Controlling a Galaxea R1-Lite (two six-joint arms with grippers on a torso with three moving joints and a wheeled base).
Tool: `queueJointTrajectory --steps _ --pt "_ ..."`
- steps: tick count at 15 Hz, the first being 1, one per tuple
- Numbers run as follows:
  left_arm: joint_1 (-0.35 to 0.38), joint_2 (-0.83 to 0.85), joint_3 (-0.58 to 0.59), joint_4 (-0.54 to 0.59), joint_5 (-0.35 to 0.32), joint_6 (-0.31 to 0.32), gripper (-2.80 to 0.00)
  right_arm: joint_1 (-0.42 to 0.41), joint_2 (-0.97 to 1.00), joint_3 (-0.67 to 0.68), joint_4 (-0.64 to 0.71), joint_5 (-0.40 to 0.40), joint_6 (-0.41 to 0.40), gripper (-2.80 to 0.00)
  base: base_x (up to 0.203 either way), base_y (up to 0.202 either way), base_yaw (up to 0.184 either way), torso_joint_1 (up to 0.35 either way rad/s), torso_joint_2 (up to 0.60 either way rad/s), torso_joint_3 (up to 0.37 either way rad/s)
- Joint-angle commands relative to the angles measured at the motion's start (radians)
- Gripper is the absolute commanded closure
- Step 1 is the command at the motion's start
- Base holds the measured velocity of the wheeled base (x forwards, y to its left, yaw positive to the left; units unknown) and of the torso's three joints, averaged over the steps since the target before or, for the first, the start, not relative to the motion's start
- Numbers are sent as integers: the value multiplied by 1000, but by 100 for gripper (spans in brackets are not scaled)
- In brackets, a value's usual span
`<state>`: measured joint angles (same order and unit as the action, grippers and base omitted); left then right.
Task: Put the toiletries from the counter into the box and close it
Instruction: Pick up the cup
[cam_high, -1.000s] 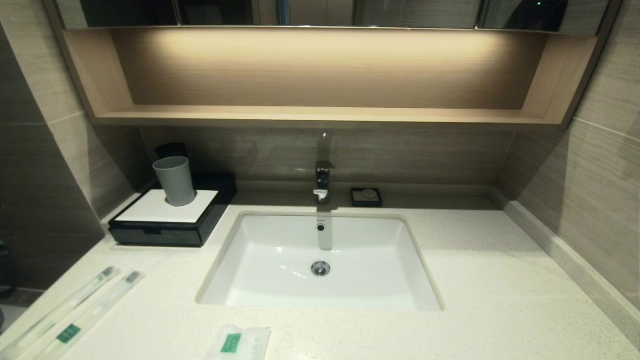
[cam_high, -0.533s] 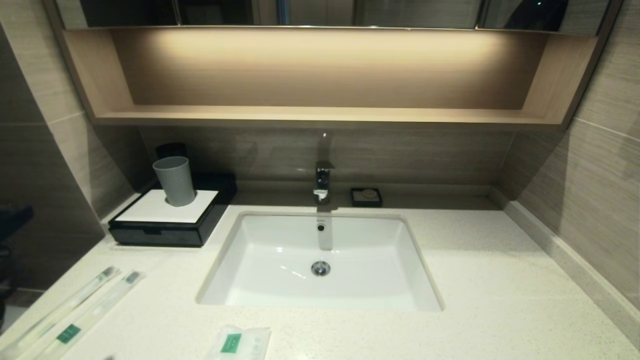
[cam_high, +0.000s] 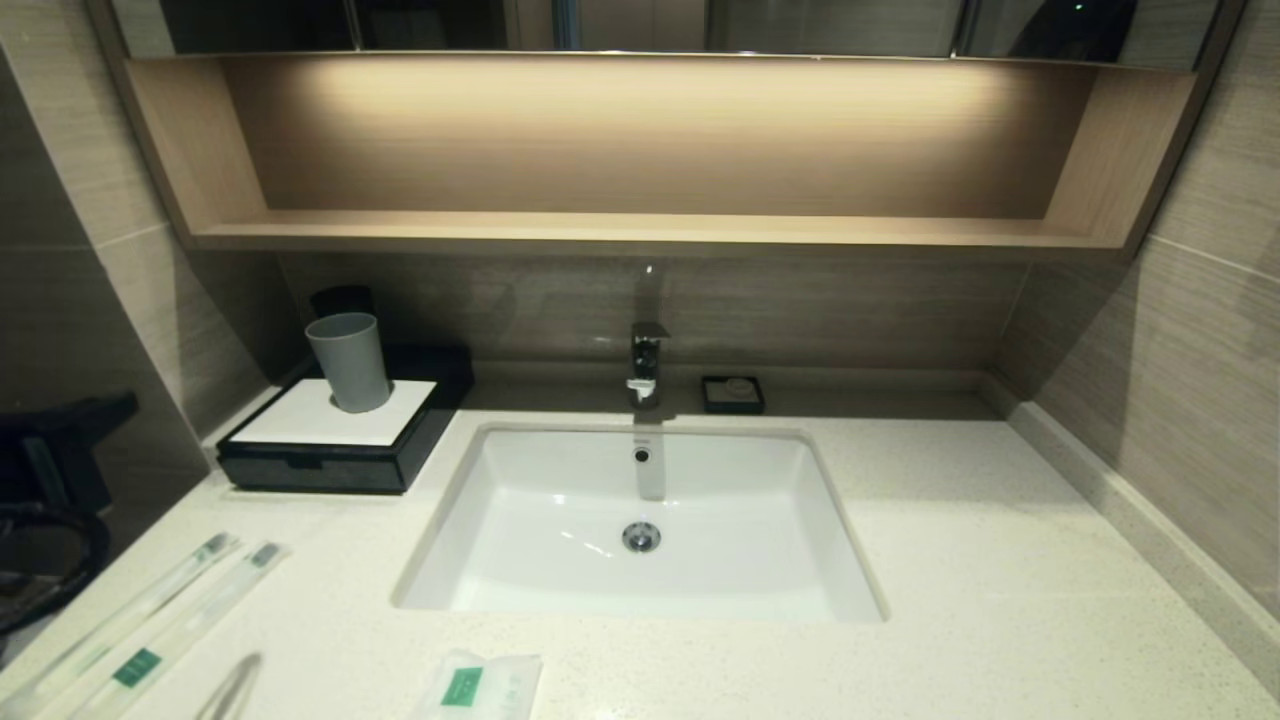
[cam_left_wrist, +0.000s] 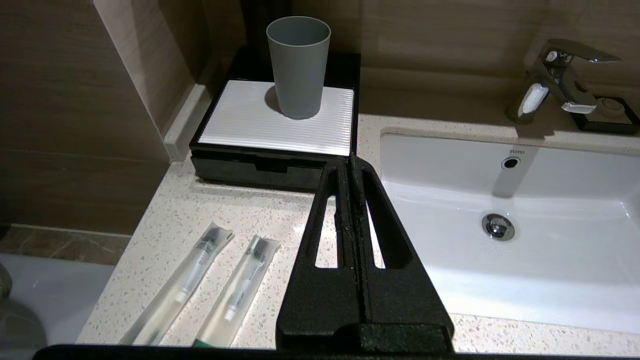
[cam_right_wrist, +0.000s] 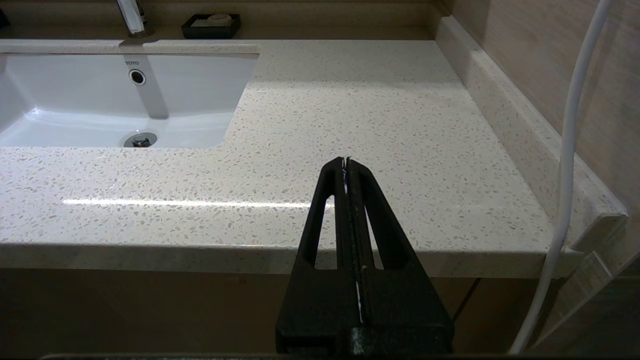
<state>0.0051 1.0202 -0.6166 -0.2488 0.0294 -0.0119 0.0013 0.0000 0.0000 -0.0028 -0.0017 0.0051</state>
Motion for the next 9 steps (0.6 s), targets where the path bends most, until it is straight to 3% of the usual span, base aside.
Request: queueJointTrajectory --steps 1,9 --pt "4 93 -1 -84 1 -2 0 0 0 0 0 0 -1 0 0 0 0 0 0 0" --pt "16 353 10 -324 1 8 0 0 0 2 0 0 -1 0 0 0 0 0 0 0"
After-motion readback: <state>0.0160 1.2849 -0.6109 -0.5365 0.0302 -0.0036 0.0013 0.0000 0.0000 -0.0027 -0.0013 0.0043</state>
